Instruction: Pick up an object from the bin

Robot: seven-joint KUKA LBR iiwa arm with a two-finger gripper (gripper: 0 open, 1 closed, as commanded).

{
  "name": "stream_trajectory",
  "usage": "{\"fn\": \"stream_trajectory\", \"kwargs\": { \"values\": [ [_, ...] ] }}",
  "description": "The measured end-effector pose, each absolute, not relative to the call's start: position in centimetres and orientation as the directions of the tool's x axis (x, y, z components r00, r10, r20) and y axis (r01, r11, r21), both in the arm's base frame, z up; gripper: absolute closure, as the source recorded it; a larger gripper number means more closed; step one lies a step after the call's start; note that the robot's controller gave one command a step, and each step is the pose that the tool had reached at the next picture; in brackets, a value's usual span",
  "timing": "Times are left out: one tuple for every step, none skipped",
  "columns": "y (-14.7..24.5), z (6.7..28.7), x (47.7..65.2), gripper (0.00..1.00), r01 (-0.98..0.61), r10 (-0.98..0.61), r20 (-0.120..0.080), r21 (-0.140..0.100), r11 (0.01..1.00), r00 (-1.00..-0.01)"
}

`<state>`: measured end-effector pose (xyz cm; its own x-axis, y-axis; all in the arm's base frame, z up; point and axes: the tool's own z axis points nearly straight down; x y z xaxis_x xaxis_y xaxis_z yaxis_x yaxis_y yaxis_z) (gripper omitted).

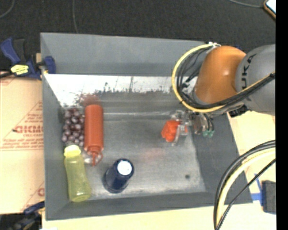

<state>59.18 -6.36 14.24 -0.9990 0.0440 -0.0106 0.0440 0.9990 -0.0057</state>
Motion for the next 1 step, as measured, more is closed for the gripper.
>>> {"fn": "stream_trajectory", "kwargs": {
  "values": [
    [-6.39,16.08,59.31,1.0,0.044,0.043,-0.016,-0.006,0.999,-0.999]
  ]
}}
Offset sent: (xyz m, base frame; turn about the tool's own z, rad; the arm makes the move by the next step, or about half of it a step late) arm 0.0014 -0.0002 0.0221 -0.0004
